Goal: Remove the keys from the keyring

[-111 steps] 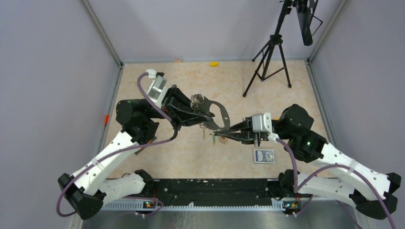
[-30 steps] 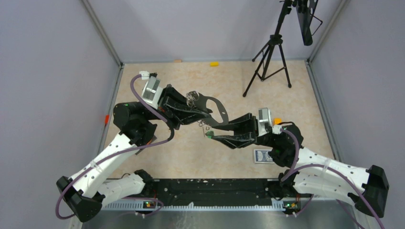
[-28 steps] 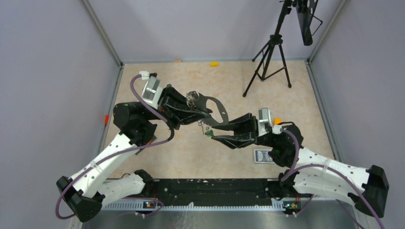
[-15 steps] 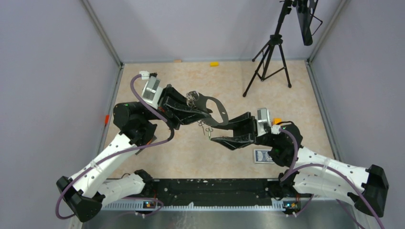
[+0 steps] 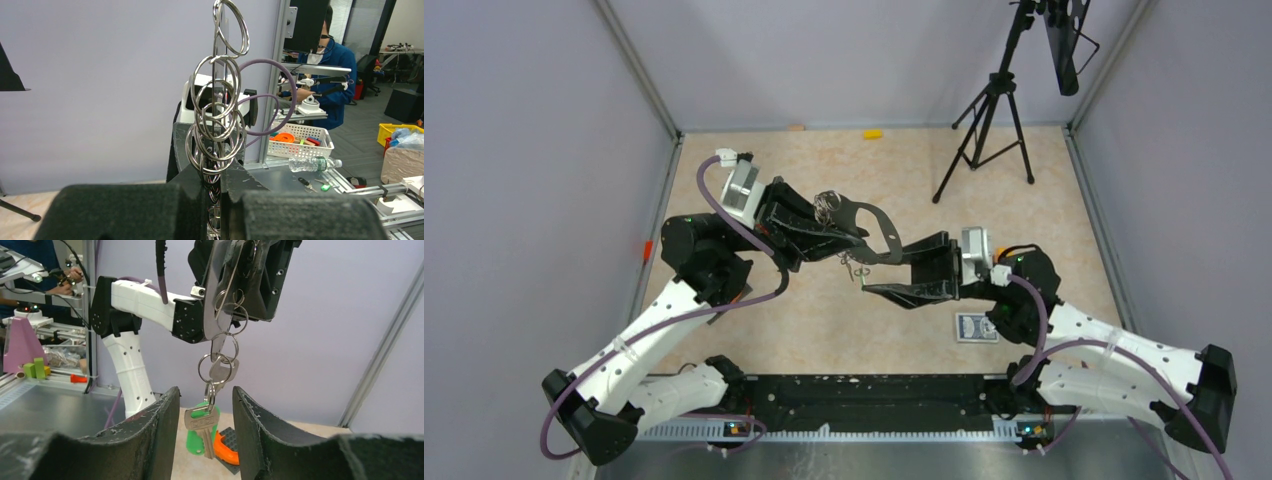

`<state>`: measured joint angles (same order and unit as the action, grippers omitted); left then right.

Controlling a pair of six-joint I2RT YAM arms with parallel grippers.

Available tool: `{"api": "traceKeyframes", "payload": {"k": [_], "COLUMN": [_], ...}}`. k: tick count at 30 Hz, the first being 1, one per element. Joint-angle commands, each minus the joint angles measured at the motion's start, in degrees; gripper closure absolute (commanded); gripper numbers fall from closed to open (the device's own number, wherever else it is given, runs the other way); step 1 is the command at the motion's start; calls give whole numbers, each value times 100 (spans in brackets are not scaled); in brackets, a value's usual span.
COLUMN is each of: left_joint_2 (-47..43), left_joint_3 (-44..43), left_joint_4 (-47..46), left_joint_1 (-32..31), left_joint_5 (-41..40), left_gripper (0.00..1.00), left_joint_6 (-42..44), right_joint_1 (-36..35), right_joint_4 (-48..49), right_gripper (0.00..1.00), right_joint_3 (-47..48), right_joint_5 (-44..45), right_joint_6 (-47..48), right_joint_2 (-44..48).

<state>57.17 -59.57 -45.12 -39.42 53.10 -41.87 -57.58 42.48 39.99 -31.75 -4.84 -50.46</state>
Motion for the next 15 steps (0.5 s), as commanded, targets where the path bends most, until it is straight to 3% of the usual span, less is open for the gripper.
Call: {"api": "traceKeyframes", "payload": {"k": [1,15], "left_joint_2": [-66,-17], "left_joint_3": [-8,-8], "left_joint_4": [-314,-299], "left_joint_1": [12,13], "left_joint_5": [-12,-33], "left_gripper": [100,100], "left_joint_6": [-22,-15], "right_joint_1": [15,17], "right_joint_4": [-198,-562], "right_gripper": [59,58], "right_joint_3": [322,292], "right_joint_5": [-390,-749], "right_joint_6": [235,273], "right_joint_2": [-37,128]}}
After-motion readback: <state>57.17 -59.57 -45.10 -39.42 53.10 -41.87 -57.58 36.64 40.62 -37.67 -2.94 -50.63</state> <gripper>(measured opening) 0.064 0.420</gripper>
